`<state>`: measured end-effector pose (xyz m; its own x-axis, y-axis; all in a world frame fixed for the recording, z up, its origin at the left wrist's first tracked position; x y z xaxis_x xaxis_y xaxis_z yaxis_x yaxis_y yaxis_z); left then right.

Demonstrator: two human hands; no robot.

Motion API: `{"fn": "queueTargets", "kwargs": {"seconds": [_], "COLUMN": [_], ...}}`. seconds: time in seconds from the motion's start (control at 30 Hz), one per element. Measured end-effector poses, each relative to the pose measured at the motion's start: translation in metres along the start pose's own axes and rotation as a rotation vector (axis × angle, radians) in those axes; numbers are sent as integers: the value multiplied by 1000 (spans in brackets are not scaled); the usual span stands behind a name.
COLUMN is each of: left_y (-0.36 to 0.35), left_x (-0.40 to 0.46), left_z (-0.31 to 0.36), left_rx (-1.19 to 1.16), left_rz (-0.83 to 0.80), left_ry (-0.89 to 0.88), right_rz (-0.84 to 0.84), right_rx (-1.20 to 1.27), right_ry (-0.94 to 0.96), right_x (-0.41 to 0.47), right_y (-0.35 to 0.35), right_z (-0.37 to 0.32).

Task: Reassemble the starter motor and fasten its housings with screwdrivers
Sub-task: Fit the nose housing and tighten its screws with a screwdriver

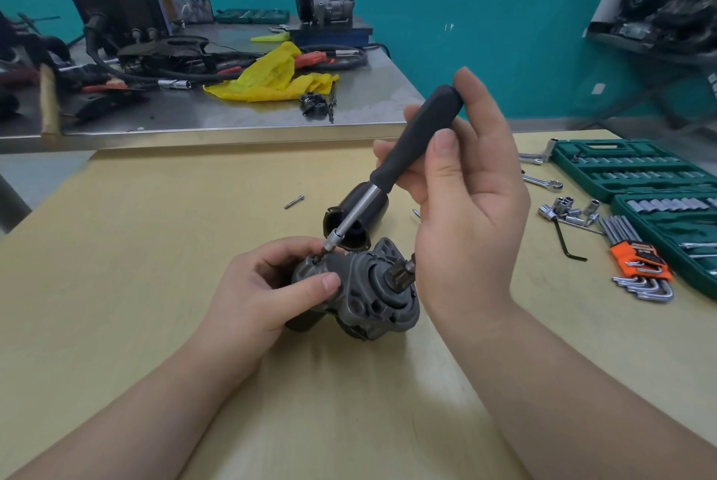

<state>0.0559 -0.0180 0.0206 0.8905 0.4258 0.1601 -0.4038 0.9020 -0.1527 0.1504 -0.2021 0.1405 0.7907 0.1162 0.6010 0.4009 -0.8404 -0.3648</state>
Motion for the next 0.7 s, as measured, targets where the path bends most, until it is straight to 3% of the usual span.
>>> {"fn": "queueTargets", "kwargs": {"seconds": [0.7], "left_y": [0], "left_x": [-1], "left_z": [2], "left_rx": [17], "left_rz": [24], "left_ry": [8], "right_rz": [55], "right_rx": [-14], "right_ry": [-11], "right_x": [3], "right_y": [5], "right_z": [0]}}
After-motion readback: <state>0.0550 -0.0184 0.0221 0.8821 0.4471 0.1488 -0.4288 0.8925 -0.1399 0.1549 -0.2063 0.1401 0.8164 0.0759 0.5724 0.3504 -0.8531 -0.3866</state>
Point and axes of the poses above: each hand's wrist, its own x-axis towards the middle knuckle, its own y-axis out of the back of the hand, z = x × y, the point moved 10 cm from there along x, towards the middle knuckle, and after that the axes turned 3 degrees about -y, right-handed, at the moved point
